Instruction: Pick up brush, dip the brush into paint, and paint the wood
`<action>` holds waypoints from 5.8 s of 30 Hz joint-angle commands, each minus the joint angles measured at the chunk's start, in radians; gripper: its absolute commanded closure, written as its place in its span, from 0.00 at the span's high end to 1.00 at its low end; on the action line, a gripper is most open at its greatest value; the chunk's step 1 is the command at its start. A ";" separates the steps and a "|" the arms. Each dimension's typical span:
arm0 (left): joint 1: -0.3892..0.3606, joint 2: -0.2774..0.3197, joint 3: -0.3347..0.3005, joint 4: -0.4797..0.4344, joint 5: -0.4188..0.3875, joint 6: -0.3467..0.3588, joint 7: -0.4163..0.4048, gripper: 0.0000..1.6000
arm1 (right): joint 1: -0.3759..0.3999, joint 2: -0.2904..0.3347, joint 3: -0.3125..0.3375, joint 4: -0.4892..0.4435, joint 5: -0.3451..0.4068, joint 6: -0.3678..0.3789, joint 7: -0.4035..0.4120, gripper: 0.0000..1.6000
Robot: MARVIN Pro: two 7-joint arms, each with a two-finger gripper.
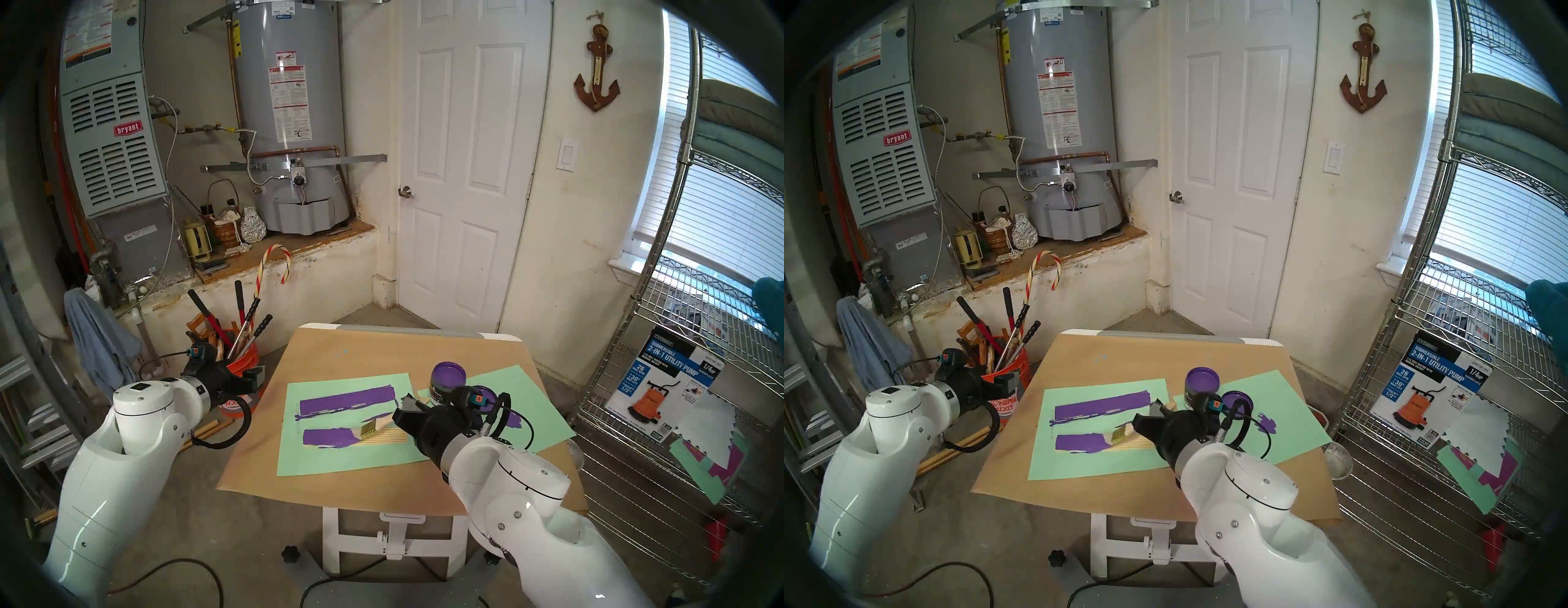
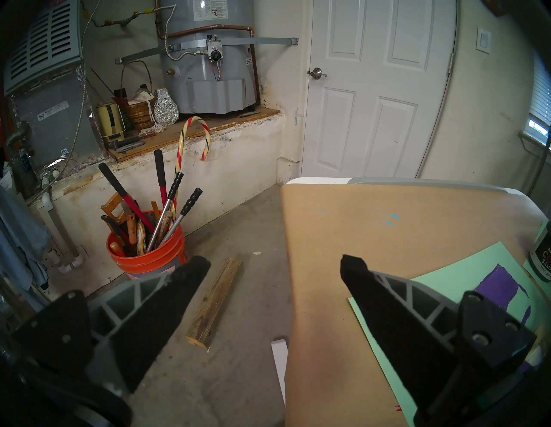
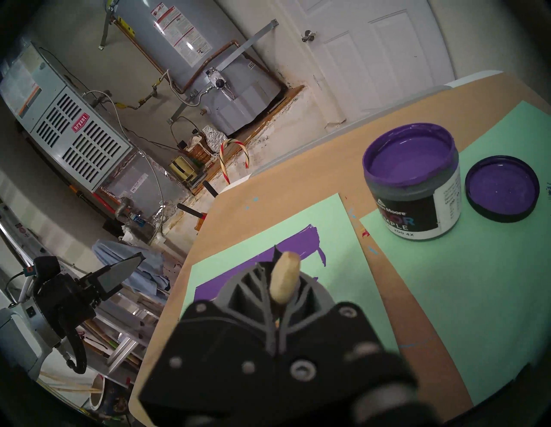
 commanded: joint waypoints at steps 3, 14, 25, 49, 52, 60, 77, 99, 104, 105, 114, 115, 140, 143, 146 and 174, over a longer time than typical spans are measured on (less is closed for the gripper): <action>-0.004 0.001 -0.010 -0.016 -0.002 -0.002 0.002 1.00 | 0.010 -0.003 0.006 -0.017 0.003 0.004 -0.001 0.00; -0.004 0.001 -0.010 -0.016 -0.002 -0.002 0.002 1.00 | 0.004 0.012 0.021 -0.023 0.001 0.016 -0.002 0.00; -0.004 0.001 -0.010 -0.016 -0.002 -0.002 0.002 1.00 | -0.007 0.035 0.044 -0.031 -0.004 0.018 0.004 0.00; -0.004 0.001 -0.010 -0.016 -0.002 -0.002 0.002 1.00 | -0.025 0.074 0.085 -0.050 -0.012 0.026 0.010 0.00; -0.004 0.001 -0.010 -0.016 -0.002 -0.002 0.002 1.00 | -0.028 0.080 0.092 -0.055 -0.010 0.027 0.011 0.00; -0.004 0.001 -0.010 -0.016 -0.002 -0.002 0.002 1.00 | -0.036 0.094 0.108 -0.062 -0.010 0.031 0.016 0.00; -0.004 0.001 -0.010 -0.016 -0.002 -0.002 0.002 1.00 | -0.059 0.128 0.140 -0.083 -0.021 0.036 0.024 0.00; -0.004 0.001 -0.010 -0.016 -0.002 -0.002 0.002 1.00 | -0.087 0.165 0.181 -0.104 -0.040 0.042 0.040 0.00; -0.004 0.001 -0.010 -0.016 -0.002 -0.002 0.002 1.00 | -0.095 0.172 0.190 -0.113 -0.041 0.044 0.042 0.00; -0.004 0.001 -0.010 -0.016 -0.002 -0.002 0.002 1.00 | -0.097 0.174 0.193 -0.117 -0.041 0.044 0.043 0.00; -0.004 0.001 -0.010 -0.016 -0.002 -0.002 0.002 1.00 | -0.110 0.184 0.214 -0.137 -0.038 0.049 0.047 0.00; -0.004 0.001 -0.010 -0.016 -0.002 -0.002 0.001 1.00 | -0.110 0.185 0.216 -0.139 -0.038 0.049 0.047 0.00; -0.005 0.001 -0.010 -0.016 -0.002 -0.002 0.001 1.00 | -0.113 0.184 0.257 -0.203 0.022 0.089 0.061 0.00; -0.005 0.002 -0.010 -0.016 -0.002 -0.002 0.001 1.00 | -0.114 0.164 0.265 -0.221 0.061 0.099 0.061 0.00; -0.005 0.002 -0.010 -0.016 -0.002 -0.002 0.001 1.00 | -0.109 0.154 0.269 -0.234 0.078 0.105 0.063 0.00; -0.005 0.002 -0.009 -0.015 -0.002 -0.003 0.001 1.00 | 0.049 -0.071 -0.021 -0.155 0.073 0.040 0.002 0.00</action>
